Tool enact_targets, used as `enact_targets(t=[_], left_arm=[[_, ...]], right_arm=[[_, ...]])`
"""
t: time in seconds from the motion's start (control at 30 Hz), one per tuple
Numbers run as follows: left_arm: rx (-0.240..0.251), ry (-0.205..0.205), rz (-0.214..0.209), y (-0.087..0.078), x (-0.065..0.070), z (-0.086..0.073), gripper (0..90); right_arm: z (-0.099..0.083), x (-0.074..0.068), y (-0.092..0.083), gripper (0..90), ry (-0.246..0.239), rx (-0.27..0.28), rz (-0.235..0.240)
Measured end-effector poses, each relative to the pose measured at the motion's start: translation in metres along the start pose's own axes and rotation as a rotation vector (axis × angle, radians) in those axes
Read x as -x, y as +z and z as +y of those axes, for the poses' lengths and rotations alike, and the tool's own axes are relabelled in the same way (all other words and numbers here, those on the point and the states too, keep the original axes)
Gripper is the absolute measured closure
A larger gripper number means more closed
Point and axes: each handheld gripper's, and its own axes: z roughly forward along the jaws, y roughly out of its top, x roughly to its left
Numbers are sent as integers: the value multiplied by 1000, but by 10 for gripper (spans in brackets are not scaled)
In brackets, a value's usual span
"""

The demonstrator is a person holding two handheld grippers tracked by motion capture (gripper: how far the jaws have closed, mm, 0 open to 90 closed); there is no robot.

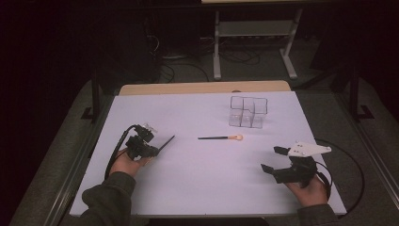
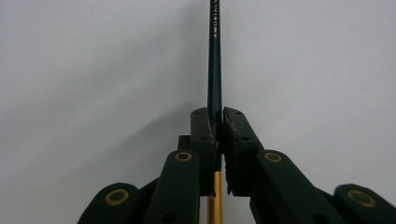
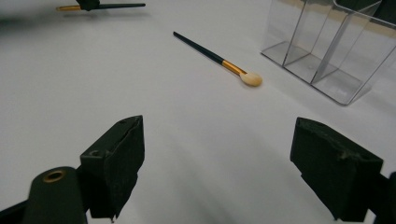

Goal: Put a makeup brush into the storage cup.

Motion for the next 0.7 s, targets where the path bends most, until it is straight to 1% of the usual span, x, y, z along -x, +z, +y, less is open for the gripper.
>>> enact_targets(t=[0.1,0.13,0.23,0.27,0.33,0.37,0.4,0.43,0.47,0.5,0.53,0.57,0.6,0.63,0.67,0.7], left_arm=[[7,4,-10,-3,0,0,834],[11,16,-23,-6,1,1,834],[21,20,-29,-8,2,1,834],[19,41,-36,-11,1,1,834],[26,37,-43,-12,2,1,834],[24,44,-50,-14,2,2,834],[36,46,-53,-15,3,2,834],[31,56,-58,-16,3,2,834],[44,50,-60,-17,4,2,834],[43,56,-64,-19,5,3,834],[44,74,-68,-22,6,3,834],[44,74,-68,-22,6,3,834],[50,73,-80,-24,7,3,834],[56,76,-81,-25,7,3,834],[60,71,-86,-26,8,3,834],[57,82,-90,-28,8,3,834]], right_arm=[[0,-1,1,166,0,-4,3],[0,-1,1,166,1,-6,5],[1,-1,1,166,4,-5,8],[1,-1,1,167,2,-8,10],[1,-1,1,166,3,-9,11],[1,-1,1,166,4,-10,12],[1,-2,2,166,1,-11,13],[1,-2,2,166,1,-11,13],[1,-2,2,166,0,-13,16],[1,-3,4,167,-6,-18,18],[2,-3,5,166,-9,-22,20],[2,-3,5,166,-9,-22,20],[2,-4,5,166,-4,-26,24],[3,-4,6,166,-13,-29,29],[3,-5,7,167,-16,-36,34],[4,-6,8,166,-15,-39,38]])
